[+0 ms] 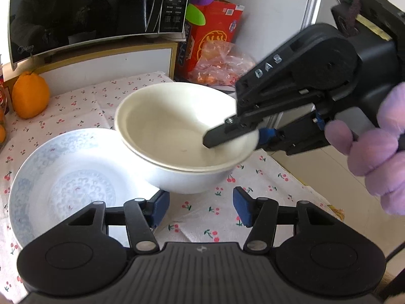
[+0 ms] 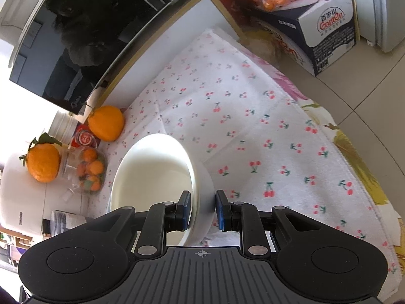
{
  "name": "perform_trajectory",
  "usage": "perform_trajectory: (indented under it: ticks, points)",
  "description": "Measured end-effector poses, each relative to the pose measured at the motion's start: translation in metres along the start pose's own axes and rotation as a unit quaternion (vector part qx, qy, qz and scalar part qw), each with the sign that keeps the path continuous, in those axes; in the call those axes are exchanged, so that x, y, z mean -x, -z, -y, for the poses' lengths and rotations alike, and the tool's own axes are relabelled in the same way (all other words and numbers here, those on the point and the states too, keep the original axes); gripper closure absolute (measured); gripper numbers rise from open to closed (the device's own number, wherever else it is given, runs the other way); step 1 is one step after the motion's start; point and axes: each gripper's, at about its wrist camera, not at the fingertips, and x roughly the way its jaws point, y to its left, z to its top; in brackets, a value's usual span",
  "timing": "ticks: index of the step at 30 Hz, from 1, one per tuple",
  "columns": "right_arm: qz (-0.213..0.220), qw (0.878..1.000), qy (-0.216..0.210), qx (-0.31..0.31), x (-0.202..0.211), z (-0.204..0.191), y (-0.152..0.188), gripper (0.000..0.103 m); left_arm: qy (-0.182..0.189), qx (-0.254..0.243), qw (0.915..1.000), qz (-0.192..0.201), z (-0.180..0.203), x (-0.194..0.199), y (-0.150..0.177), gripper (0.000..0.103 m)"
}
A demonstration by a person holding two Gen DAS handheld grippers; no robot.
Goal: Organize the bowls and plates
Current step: 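Lift the nested bowls and lower them onto the plate stack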
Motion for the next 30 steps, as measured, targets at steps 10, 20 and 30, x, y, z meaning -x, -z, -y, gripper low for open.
perform_trajectory:
  ticks: [10, 20, 30]
  points:
    - [-0.004, 1.0, -0.009, 0.002, 0.0, -0.016, 0.005, 0.083, -0.006, -0.003, 0.9999, 0.011, -0.006, 0.016, -0.002, 0.046]
    - [-0.012, 1.0, -0.013, 0.013, -0.008, -0.029, 0.011, 0.083, -0.051, 0.002, 0.9985, 0.021, -0.025, 0.021, -0.004, 0.043]
    - [-0.019, 0.999, -0.015, 0.023, -0.02, -0.044, 0.015, 0.083, -0.069, -0.004, 0.9974, 0.022, -0.037, 0.028, -0.001, 0.043]
